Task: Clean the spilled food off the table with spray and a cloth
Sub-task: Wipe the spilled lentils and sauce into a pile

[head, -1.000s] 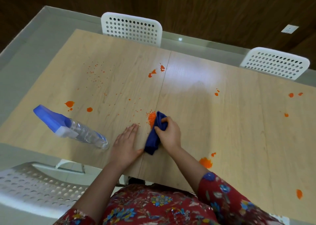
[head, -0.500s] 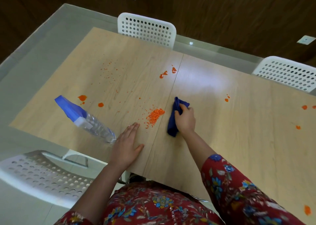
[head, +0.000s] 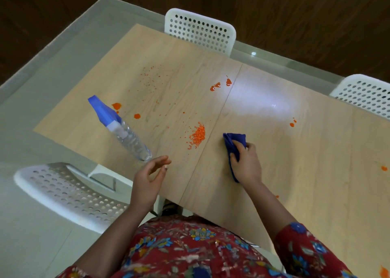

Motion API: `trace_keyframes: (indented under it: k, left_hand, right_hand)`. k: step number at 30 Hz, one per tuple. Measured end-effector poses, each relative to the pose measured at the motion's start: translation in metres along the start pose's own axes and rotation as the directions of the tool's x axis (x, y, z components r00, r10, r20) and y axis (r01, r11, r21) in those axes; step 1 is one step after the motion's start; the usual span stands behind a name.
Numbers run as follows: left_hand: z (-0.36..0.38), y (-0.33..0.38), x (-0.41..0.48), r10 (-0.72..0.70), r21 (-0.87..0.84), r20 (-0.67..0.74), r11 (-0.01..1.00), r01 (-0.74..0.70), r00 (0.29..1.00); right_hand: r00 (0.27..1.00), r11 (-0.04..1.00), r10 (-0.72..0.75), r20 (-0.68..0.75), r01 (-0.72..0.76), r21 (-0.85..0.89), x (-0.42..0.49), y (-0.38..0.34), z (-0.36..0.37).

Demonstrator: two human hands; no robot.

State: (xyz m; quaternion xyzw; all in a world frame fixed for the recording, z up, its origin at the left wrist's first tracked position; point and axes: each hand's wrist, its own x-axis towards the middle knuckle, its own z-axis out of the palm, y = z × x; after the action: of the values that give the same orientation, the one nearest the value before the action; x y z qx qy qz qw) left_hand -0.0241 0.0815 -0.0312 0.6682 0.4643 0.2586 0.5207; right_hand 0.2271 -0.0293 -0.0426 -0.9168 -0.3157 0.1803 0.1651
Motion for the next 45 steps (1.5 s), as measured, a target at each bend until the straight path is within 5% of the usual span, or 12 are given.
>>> trace_keyframes:
  k: [3,6,11,16,27,32,38,45]
  left_hand:
    - [-0.007,0.001,-0.009,-0.018,-0.063,-0.218,0.998,0.004,0.976]
    - [-0.016,0.004,-0.011,-0.026,-0.113,-0.409,0.993,-0.022,0.912]
    - [-0.028,-0.004,0.006,-0.124,-0.143,-0.504,0.988,0.059,0.855]
    - [-0.047,-0.012,0.019,-0.190,-0.200,-0.527,0.975,0.096,0.829]
    - [-0.049,-0.016,0.023,-0.167,-0.204,-0.399,0.975,0.090,0.902]
    - [-0.036,-0.005,0.039,-0.118,-0.168,-0.274,0.983,0.073,0.954]
    - [0.000,0.013,0.059,-0.063,-0.130,-0.101,0.990,0.049,0.993]
    - [0.026,0.022,0.072,-0.036,-0.129,0.023,0.991,0.038,0.999]
  right_hand:
    - [0.993,0.986,-0.059,-0.099,0.042,-0.164,-0.013,-0.011,0.009]
    - [0.965,0.971,-0.222,-0.138,0.206,-0.122,-0.021,-0.038,0.010]
    - [0.825,0.845,-0.528,0.204,0.483,0.231,-0.033,-0.108,0.033]
    - [0.766,0.789,-0.581,0.276,0.446,0.423,-0.038,-0.180,0.063]
    - [0.889,0.844,-0.452,0.073,0.400,0.358,-0.037,-0.163,0.040]
    - [0.980,0.843,-0.159,-0.123,0.199,0.499,-0.011,-0.114,-0.018]
    - [0.936,0.853,0.118,-0.331,0.074,0.516,0.028,-0.044,-0.075]
    - [0.860,0.822,0.367,-0.354,-0.122,0.556,0.058,0.015,-0.081]
